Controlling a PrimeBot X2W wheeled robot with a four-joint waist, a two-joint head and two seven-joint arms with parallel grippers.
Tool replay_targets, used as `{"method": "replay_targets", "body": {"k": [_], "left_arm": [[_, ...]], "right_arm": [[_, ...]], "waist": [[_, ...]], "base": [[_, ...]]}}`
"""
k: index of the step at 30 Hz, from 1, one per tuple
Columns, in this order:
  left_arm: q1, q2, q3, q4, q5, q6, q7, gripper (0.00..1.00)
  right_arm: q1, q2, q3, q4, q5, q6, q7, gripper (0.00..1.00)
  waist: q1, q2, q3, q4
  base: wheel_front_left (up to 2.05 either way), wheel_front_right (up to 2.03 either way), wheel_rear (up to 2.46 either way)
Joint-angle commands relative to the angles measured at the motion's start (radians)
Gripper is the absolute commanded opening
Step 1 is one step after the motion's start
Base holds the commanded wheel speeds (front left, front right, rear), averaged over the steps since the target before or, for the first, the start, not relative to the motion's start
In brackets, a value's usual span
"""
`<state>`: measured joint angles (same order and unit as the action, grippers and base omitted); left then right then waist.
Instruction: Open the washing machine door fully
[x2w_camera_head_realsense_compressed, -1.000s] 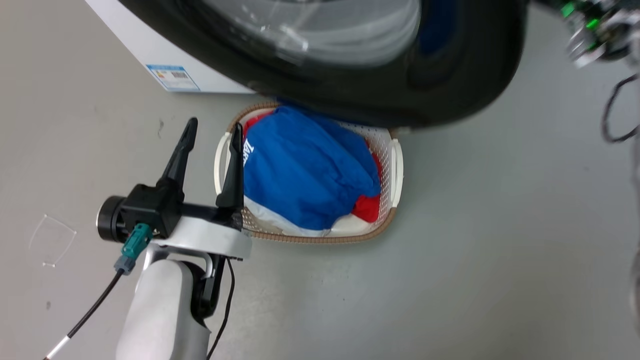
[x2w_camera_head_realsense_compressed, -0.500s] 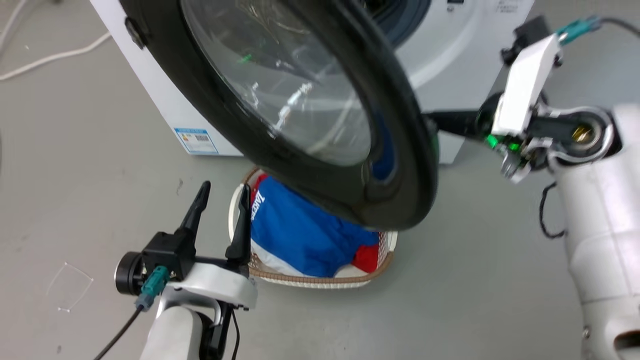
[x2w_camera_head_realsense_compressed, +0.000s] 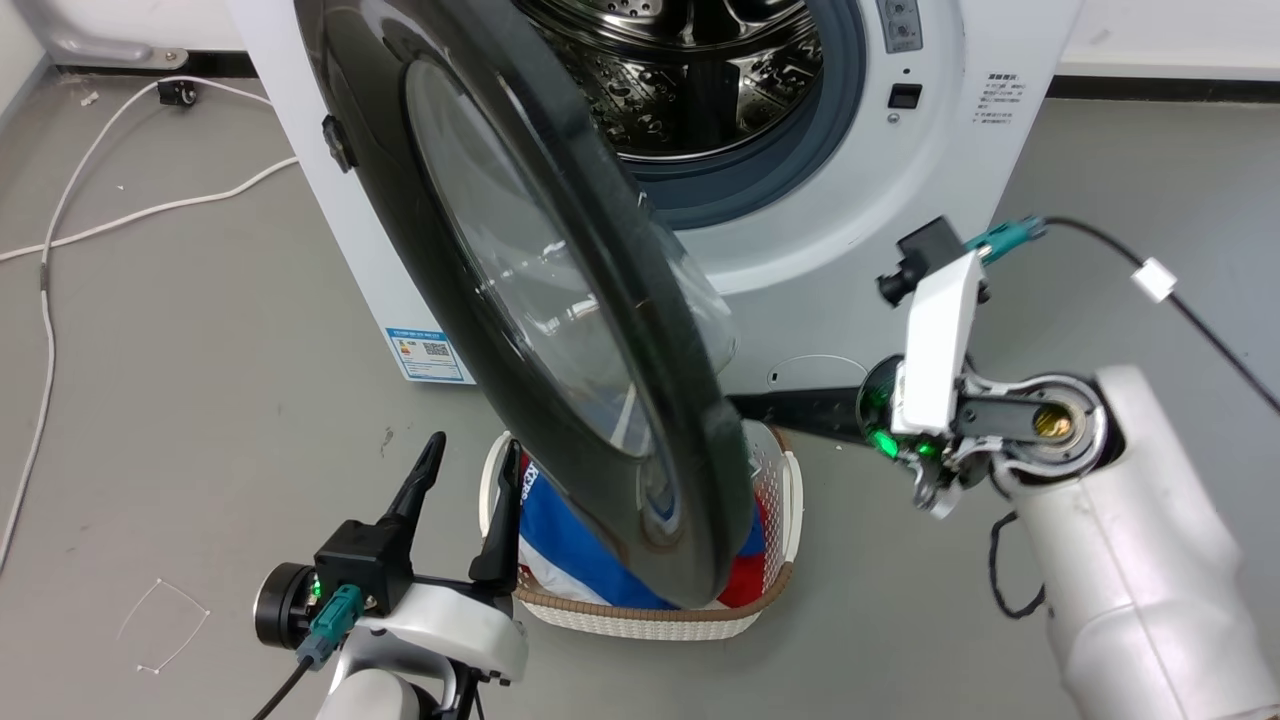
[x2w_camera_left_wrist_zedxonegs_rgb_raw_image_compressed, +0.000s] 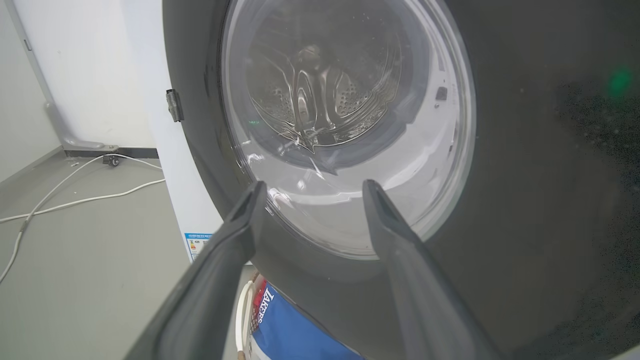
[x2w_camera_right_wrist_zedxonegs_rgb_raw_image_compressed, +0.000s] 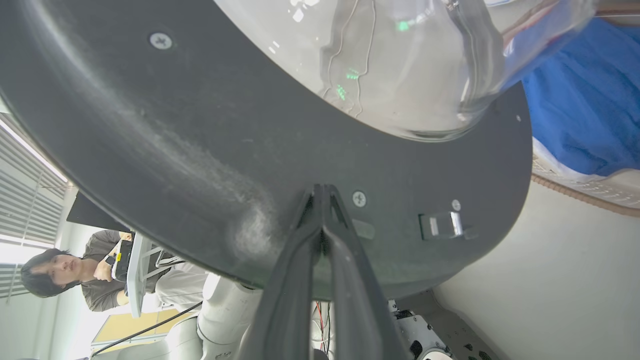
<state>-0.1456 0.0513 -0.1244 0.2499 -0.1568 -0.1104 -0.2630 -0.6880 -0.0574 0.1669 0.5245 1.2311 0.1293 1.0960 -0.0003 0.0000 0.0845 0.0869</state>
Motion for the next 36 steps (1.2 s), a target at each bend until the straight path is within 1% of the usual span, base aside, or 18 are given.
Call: {"method": "replay_targets", "body": {"k": [1, 6, 9, 12, 17, 20, 26, 27, 28, 29, 31, 33, 36], "left_arm": [[0.011, -0.001, -0.004, 0.001, -0.001, -0.001, -0.002, 1.0], [0.014, -0.001, -0.005, -0.002, -0.006, -0.002, -0.002, 1.0], [0.016, -0.001, -0.001, -0.002, -0.007, -0.002, -0.002, 1.0], [0.014, -0.001, 0.002, -0.001, -0.008, -0.004, -0.002, 1.0], [0.02, -0.001, 0.008, -0.001, -0.011, -0.002, -0.002, 1.0], [0.022, -0.002, 0.011, 0.005, -0.015, -0.003, -0.002, 1.0], [0.032, -0.001, 0.016, 0.018, -0.033, -0.007, -0.002, 1.0], [0.037, -0.001, 0.018, 0.019, -0.031, -0.006, -0.002, 1.0], [0.04, -0.001, 0.02, 0.019, -0.029, -0.006, -0.002, 1.0], [0.04, -0.002, 0.021, 0.02, -0.027, -0.006, -0.002, 1.0], [0.042, -0.001, 0.024, 0.019, -0.026, -0.006, -0.002, 1.0], [0.049, -0.001, 0.027, 0.02, -0.026, -0.006, -0.002, 1.0], [0.057, -0.001, 0.034, 0.019, -0.024, -0.005, -0.002, 1.0]], "right_arm": [[0.028, 0.012, 0.029, -0.014, 0.033, 0.003, -0.01, 0.0], [0.057, 0.008, 0.097, -0.048, 0.097, 0.003, -0.097, 0.0], [0.069, 0.008, 0.114, -0.063, 0.106, 0.003, -0.179, 0.0], [0.08, 0.008, 0.091, -0.092, 0.095, 0.003, -0.314, 0.0], [0.152, 0.007, 0.011, -0.153, 0.053, 0.003, -0.59, 0.0], [0.22, -0.001, -0.031, -0.2, 0.041, 0.003, -0.711, 0.0], [0.398, -0.029, -0.122, -0.322, 0.039, 0.003, -0.905, 0.0], [0.43, -0.041, -0.129, -0.343, 0.02, 0.003, -0.934, 0.12], [0.462, -0.051, -0.135, -0.359, -0.001, 0.003, -0.964, 0.41], [0.49, -0.056, -0.141, -0.376, -0.017, 0.003, -0.991, 1.0], [0.539, -0.068, -0.146, -0.408, -0.061, 0.003, -1.041, 1.0], [0.589, -0.087, -0.152, -0.418, -0.132, 0.002, -1.089, 1.0], [0.63, -0.097, -0.175, -0.422, -0.253, 0.003, -1.157, 1.0]], "waist": [[0.0003, 0.0, -0.003, 0.003], [0.0003, 0.0, 0.002, -0.002], [0.0003, 0.0, 0.004, -0.01], [0.0003, 0.0, 0.005, -0.019], [0.0003, 0.0, 0.0, -0.035], [0.0003, 0.0, -0.006, -0.043], [0.0003, 0.0, -0.028, -0.051], [0.0003, 0.0, -0.032, -0.054], [0.0003, 0.0, -0.036, -0.057], [0.0003, 0.0, -0.038, -0.059], [0.0003, 0.0, -0.045, -0.064], [0.0003, 0.0, -0.05, -0.07], [0.0003, 0.0, -0.059, -0.079]], "base": [[0.0, 0.0, 0.0], [0.0, 0.0, 0.0], [0.0, 0.0, 0.0], [0.0, 0.0, 0.0], [0.0, 0.0, 0.0], [0.0, 0.0, 0.0], [0.0, 0.0, 0.0], [0.0, 0.0, 0.0], [0.0, 0.0, 0.0], [0.0, 0.0, 0.0], [0.0, 0.0, 0.0], [0.0, 0.0, 0.0], [0.0, 0.0, 0.0]]}}
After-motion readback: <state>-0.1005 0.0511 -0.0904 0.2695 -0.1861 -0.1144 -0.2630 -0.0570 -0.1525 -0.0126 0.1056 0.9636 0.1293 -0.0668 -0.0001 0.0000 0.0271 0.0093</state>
